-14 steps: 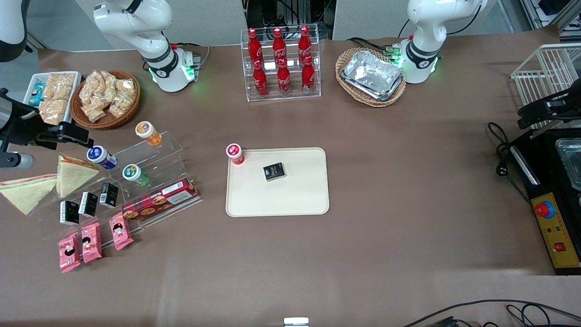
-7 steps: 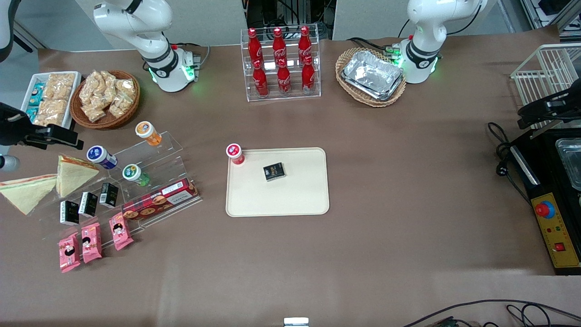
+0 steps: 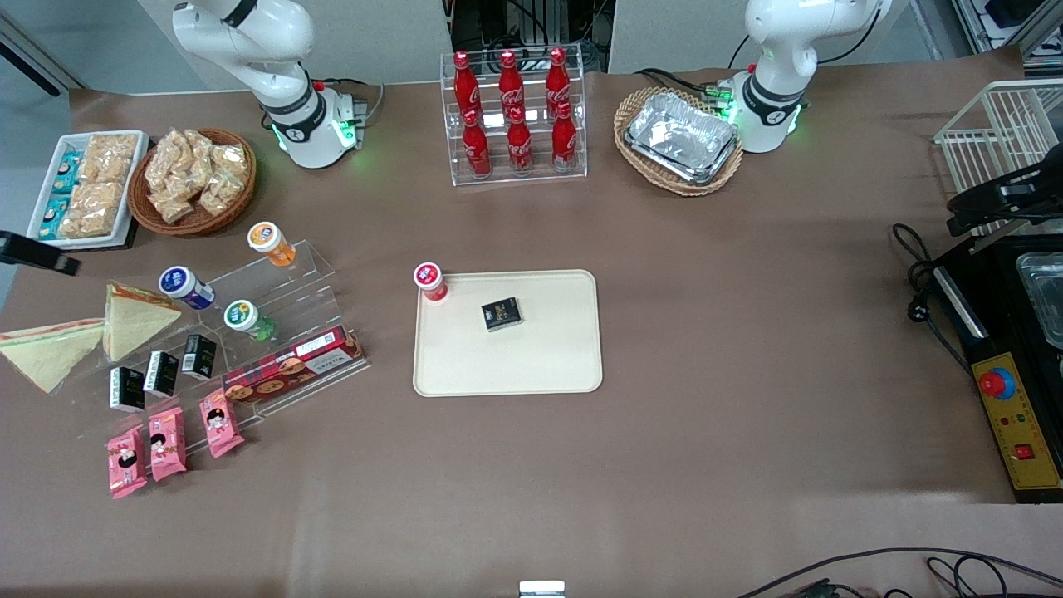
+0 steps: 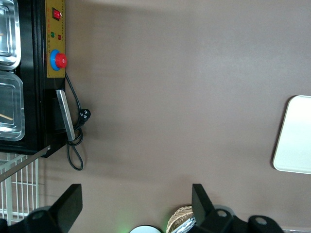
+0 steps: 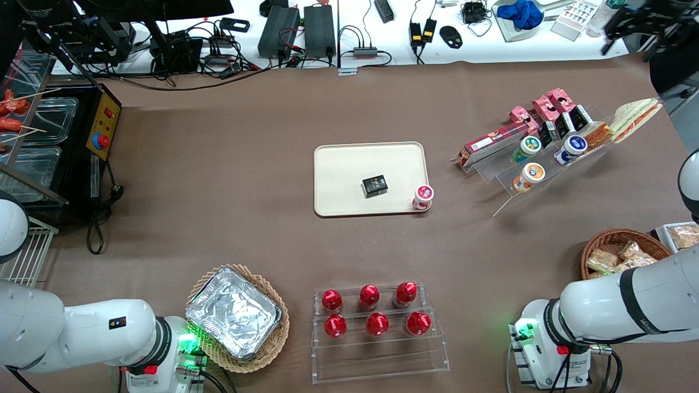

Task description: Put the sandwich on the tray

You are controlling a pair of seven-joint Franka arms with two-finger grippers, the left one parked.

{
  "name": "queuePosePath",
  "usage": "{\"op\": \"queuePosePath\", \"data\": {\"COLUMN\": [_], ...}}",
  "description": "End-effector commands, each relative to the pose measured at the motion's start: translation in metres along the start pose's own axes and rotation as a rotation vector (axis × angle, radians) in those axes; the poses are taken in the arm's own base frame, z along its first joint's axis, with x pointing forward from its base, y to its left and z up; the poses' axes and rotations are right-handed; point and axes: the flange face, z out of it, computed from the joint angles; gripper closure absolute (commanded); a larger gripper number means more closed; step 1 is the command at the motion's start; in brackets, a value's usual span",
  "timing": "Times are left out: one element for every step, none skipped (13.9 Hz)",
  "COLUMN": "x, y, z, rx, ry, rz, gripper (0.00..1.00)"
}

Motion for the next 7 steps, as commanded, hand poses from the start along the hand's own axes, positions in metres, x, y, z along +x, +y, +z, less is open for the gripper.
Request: {"op": "queuePosePath", "data": {"x": [0.006,0.010,0.015,0.021,0.029,0.036,0.041], "y": [0.051,0.054,0.057,0.063,0.066,0.069,0.082], "z": [-0.001,0.003,0.008,0.014,0.020,0.027,0.032], "rx": [0.000,0.000,-0.002,-0.001,-0.001,-0.001,0.002], "ry": [0.028,0.027,0.028,0.031,0.039,0.046,0.056], "rz": [0.099,0.126,0.194,0.275,0.335,0.375,0.422], "gripper": [0.00,0.00,0.00,0.00,0.00,0.00,0.00]}}
